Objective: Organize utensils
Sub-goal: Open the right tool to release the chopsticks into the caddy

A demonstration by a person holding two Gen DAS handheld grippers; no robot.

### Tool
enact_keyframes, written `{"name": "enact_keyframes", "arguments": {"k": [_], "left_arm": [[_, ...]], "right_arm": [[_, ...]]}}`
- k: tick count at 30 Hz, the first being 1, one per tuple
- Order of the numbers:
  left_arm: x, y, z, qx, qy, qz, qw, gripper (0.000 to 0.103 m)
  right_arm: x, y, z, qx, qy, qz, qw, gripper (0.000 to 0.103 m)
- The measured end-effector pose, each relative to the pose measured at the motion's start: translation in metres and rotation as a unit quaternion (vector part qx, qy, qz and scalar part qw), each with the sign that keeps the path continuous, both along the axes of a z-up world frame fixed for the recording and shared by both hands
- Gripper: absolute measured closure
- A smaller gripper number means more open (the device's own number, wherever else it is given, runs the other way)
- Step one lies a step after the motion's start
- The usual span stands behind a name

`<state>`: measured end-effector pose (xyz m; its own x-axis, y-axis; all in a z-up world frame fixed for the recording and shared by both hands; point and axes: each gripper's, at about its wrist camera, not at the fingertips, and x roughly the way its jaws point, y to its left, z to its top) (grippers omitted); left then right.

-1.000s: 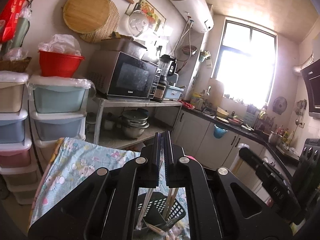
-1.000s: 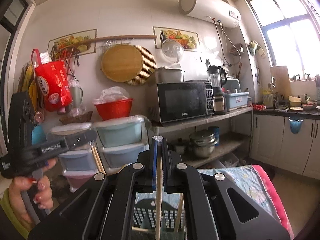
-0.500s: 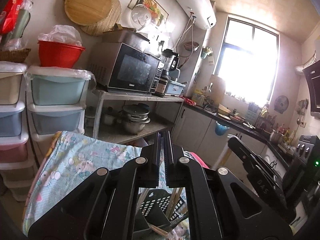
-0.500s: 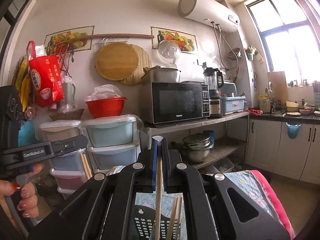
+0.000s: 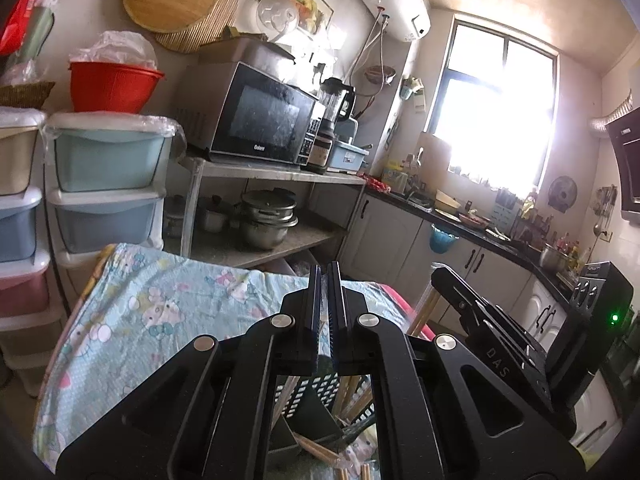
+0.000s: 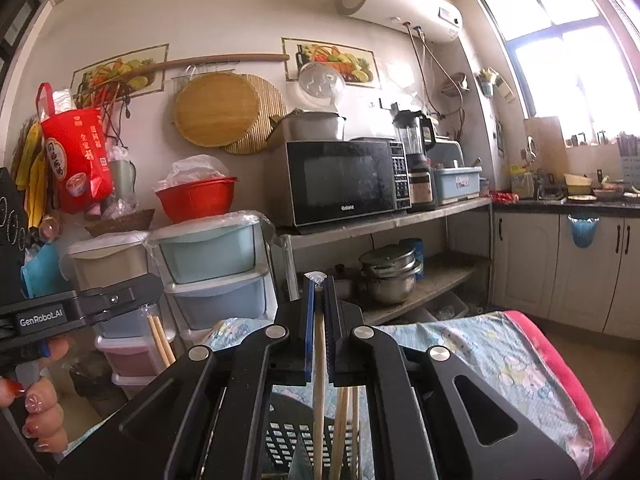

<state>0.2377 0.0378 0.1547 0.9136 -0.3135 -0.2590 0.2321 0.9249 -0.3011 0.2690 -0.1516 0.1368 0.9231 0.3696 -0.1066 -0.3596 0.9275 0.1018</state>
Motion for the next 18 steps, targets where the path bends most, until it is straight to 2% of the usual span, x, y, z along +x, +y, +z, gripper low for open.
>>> {"name": "enact_keyframes", "arguments": {"k": [12,16,18], "left_arm": [[-0.002,0.007,-0.020,-0.006,0.025,0.003,0.9997,0.101],[-0.006,0.013,-0.025,-0.013,0.034,0.009,0.9993,0.092],[-0.008,0.015,-0.027,-0.013,0.035,0.011,0.9992,0.092]], "right_arm": [[-0.008,-0.014,-0.017,-0.006,0.022,-0.008,1.000,0.093],[-0.013,-0.019,-0.021,-0.008,0.028,-0.012,0.999,0.090],[-0.016,-0.021,-0.023,-0.008,0.031,-0.011,0.999,0.086]]}}
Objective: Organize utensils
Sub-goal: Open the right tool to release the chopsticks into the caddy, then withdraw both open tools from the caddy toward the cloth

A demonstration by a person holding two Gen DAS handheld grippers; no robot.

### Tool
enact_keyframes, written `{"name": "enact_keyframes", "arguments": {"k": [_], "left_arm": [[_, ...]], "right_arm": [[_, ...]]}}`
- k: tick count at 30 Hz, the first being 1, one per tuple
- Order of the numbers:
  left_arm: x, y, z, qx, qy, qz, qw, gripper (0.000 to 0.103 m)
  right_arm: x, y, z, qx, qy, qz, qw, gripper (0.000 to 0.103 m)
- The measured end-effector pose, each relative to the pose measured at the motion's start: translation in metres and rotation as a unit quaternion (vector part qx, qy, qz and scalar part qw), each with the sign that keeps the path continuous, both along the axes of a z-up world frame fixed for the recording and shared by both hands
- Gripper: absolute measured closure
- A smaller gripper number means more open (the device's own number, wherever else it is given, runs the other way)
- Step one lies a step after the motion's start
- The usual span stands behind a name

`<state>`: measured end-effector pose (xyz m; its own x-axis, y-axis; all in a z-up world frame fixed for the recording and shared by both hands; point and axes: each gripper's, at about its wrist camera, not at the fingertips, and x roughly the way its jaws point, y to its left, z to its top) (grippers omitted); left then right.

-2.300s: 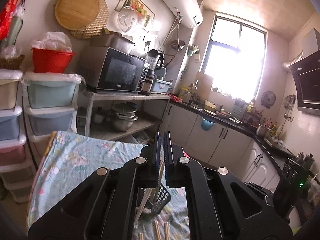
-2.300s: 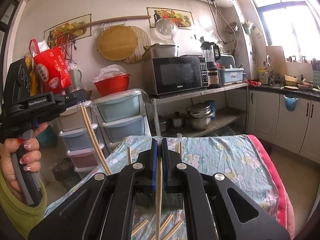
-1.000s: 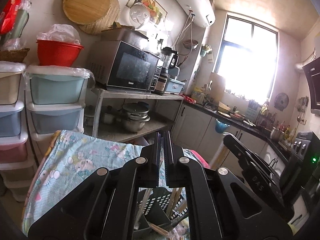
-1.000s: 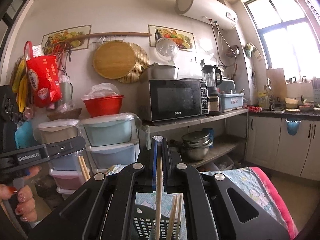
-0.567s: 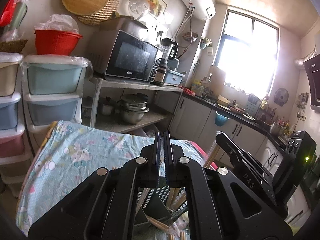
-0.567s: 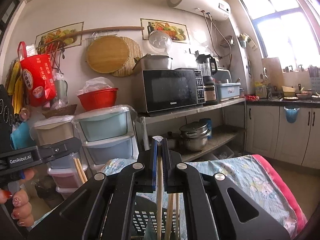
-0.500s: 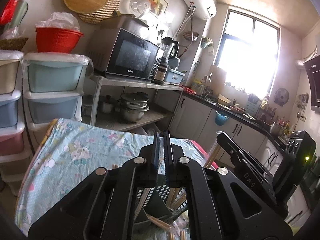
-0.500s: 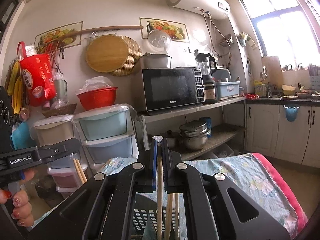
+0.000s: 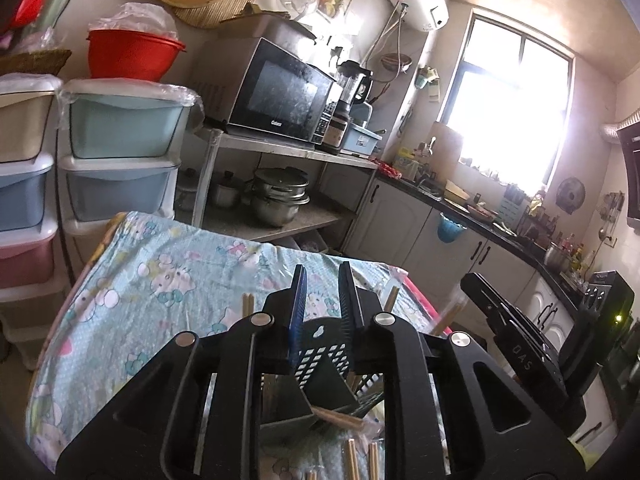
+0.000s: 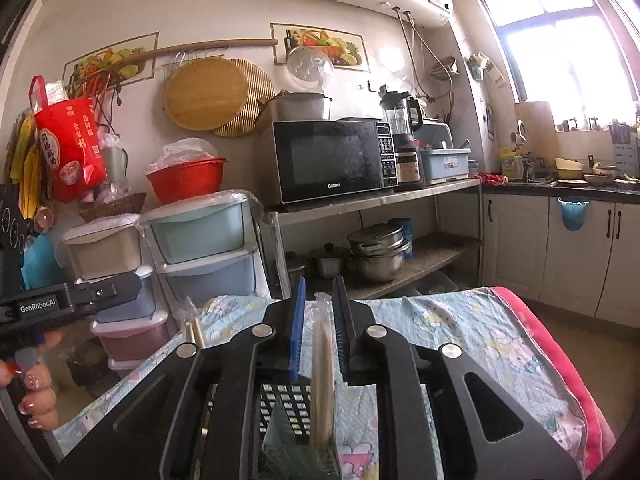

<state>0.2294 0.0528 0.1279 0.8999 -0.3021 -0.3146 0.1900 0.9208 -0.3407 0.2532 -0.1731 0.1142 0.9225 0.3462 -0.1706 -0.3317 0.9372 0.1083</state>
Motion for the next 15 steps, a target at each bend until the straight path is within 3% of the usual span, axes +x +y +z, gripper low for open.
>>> {"name": "enact_keyframes", "arguments": {"k": [15], "left_arm": [[-0.030,0.001,-0.006,-0.002,0.005,-0.001,1.0000,0.062]], "right_arm": [[-0.022,-0.004,-0.008,-0.006,0.016,0.008,1.000,0.069]]}}
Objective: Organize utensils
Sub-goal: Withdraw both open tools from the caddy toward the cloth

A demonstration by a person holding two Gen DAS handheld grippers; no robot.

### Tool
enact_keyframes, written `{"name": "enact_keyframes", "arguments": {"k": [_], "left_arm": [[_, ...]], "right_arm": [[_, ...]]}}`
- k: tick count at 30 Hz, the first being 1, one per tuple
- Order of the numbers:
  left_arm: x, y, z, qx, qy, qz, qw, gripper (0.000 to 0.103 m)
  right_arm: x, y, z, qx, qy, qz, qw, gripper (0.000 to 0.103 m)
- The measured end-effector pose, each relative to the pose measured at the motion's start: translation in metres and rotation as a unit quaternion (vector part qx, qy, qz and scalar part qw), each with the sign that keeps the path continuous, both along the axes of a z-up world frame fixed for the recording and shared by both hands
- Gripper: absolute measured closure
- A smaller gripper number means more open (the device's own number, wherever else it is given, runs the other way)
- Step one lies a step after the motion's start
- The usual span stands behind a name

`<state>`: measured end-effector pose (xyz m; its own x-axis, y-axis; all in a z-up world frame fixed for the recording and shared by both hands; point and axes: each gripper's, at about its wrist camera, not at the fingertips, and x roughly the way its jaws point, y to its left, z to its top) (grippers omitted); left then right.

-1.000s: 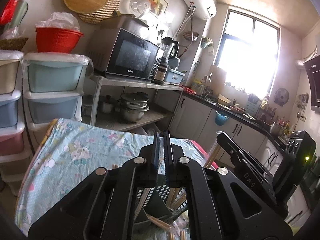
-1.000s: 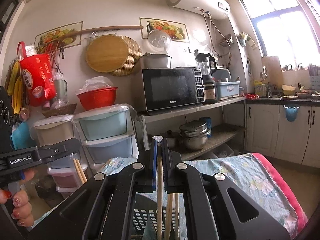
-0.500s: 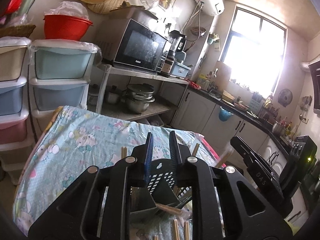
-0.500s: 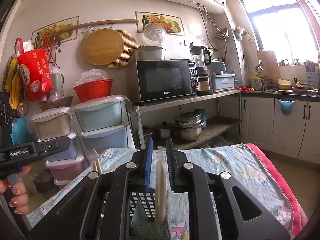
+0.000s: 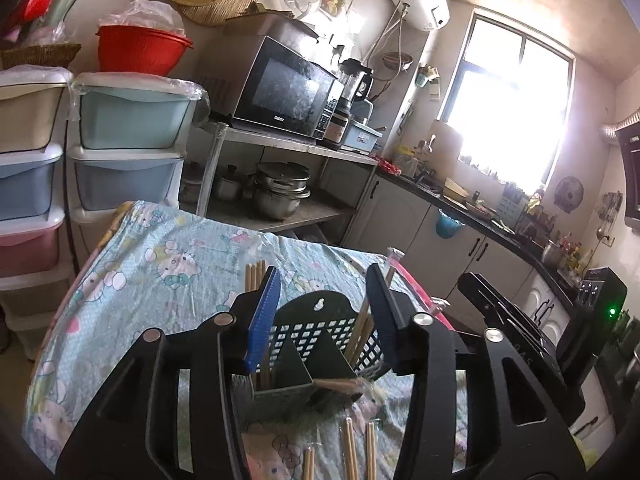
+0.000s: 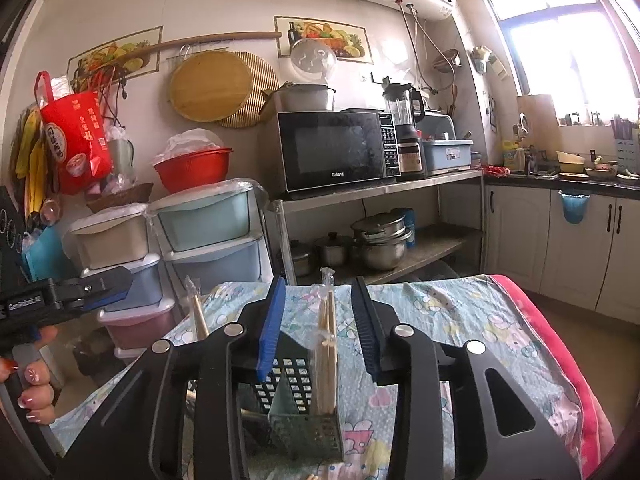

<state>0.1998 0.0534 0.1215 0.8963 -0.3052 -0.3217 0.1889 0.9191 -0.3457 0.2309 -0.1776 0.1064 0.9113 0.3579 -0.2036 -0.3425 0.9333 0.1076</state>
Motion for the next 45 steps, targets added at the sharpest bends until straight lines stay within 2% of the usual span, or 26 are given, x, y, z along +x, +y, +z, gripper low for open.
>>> {"name": "enact_keyframes", "arguments": {"k": [8,20,32,45], "left_arm": [[-0.013,-0.004,-0.005,0.012,-0.001,0.005,0.9999,0.043],[-0.024,0.000,-0.018,0.002,0.013,0.013,0.9998,0.011],[-0.036,0.001,-0.030,0.011,0.021,0.024,0.9994,0.011],[-0.045,-0.007,-0.056,0.027,0.050,0.017,0.9982,0.011]], "right_arm": [[-0.011,-0.005,-0.003,-0.006,0.010,0.000,1.000,0.064],[-0.028,-0.008,-0.005,-0.013,0.021,0.002,1.000,0.058],[-0.044,-0.008,-0.014,-0.018,0.038,0.011,0.999,0.054],[-0.056,-0.012,-0.041,-0.031,0.085,0.012,0.996,0.054]]}}
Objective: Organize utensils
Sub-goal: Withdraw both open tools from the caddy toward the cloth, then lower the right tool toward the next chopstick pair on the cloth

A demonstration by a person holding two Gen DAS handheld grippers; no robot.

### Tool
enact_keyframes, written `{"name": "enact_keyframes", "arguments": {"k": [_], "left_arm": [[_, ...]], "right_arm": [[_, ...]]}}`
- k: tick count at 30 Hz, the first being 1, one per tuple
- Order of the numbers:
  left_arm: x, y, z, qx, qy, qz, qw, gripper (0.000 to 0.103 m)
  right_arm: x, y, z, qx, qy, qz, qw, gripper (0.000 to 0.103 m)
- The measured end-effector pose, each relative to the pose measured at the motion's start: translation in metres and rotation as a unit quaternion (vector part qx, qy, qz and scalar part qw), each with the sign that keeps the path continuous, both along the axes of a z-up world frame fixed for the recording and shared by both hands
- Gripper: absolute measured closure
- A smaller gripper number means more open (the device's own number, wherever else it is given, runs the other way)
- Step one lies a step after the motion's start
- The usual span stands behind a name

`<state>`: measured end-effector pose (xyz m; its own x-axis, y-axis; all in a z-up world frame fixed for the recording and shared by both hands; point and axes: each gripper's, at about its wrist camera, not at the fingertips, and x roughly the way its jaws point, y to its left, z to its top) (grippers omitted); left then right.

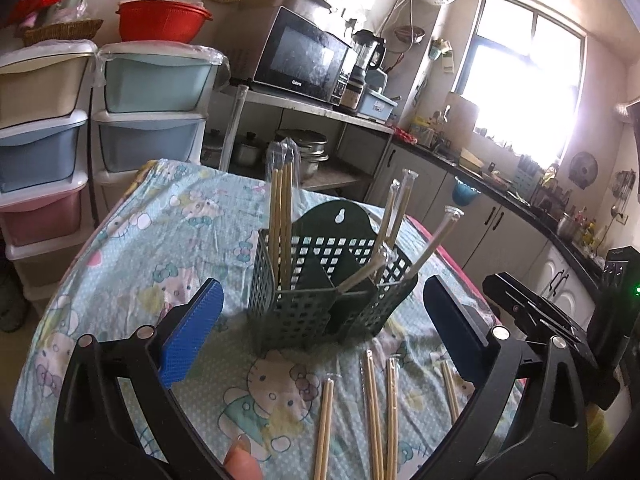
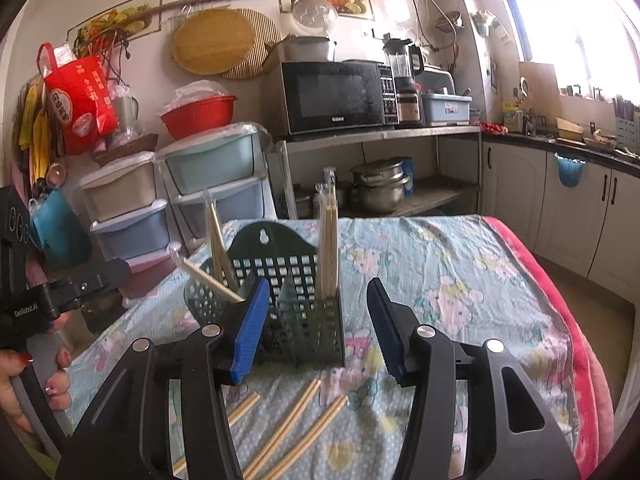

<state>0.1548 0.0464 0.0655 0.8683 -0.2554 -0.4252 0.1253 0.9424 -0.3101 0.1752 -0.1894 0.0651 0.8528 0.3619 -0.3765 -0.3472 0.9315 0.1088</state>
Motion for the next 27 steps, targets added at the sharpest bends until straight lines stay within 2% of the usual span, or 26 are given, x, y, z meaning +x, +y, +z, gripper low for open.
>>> {"name": "enact_keyframes", "arguments": {"k": [9,19,27], "left_arm": [[-0.004,-0.004,-0.013,0.012,0.013,0.000,0.9998,0.011],[-0.004,-0.017,-0.033,0.028,0.043,-0.024,0.9984,0.011],[0.002,-0.032,-0.059,0.052,0.084,-0.044,0.9942,0.011]], "right_arm": [[-0.006,-0.002,-0.017,-0.005,0.030,0.003,1.000,0.054],[-0.004,-0.004,-0.036,-0.013,0.072,0.006,0.997,0.053],[0.004,-0.008,-0.052,-0.020,0.110,0.004,0.994,0.054]]}}
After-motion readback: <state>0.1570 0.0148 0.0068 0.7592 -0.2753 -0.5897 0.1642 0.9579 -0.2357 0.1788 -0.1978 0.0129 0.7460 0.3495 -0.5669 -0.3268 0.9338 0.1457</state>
